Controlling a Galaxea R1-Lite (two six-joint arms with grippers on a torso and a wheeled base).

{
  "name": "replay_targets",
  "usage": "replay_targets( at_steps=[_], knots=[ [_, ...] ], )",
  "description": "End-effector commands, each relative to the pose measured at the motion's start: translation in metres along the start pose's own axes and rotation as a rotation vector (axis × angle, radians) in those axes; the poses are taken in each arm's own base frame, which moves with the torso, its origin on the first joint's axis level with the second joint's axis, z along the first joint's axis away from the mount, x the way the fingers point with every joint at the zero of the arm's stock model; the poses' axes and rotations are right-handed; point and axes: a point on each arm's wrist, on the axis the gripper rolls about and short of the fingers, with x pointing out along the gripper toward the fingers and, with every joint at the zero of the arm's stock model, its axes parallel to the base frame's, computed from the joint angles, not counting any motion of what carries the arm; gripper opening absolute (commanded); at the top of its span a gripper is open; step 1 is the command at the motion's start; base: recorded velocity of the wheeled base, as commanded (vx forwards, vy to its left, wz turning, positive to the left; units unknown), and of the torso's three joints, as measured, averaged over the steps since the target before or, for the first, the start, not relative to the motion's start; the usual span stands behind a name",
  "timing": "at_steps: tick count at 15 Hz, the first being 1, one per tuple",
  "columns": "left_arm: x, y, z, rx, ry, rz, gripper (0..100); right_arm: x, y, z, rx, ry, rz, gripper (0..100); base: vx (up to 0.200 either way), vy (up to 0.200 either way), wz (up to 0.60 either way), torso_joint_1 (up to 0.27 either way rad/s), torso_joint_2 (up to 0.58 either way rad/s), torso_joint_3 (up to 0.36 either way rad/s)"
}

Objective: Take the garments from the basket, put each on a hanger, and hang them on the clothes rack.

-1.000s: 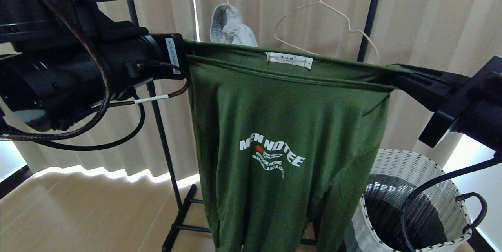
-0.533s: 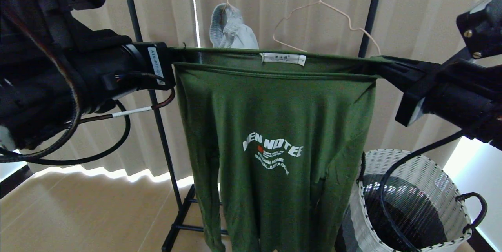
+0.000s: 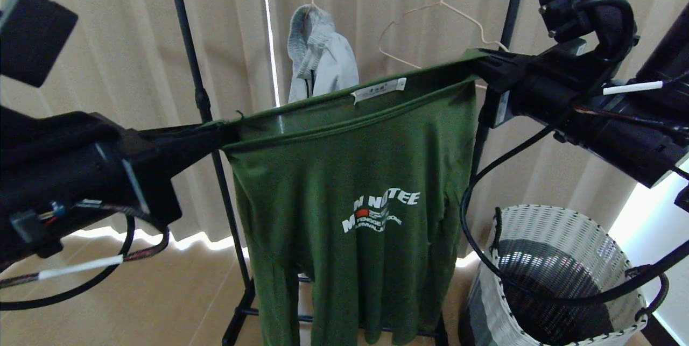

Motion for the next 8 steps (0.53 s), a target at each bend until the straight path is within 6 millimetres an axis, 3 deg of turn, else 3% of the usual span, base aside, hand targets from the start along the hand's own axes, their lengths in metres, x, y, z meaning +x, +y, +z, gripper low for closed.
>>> replay_targets(
  at_steps=[1, 4, 8],
  knots=[
    [-0.021, -0.001, -0.002, 0.018, -0.032, -0.03, 0, 0.008, 0.005, -0.009, -0.003, 0.026, 0.01, 0, 0.0, 0.0, 0.0, 0.0, 0.0, 0.0],
    [-0.019, -0.001, -0.001, 0.024, -0.032, -0.033, 0, 0.005, 0.003, -0.007, -0.002, 0.02, 0.006, 0, 0.0, 0.0, 0.0, 0.0, 0.0, 0.0],
    [-0.004, 0.002, 0.017, 0.021, -0.063, 0.022, 0, -0.018, -0.007, 0.012, 0.004, -0.022, -0.018, 0, 0.0, 0.0, 0.0, 0.0, 0.0, 0.0]
  ],
)
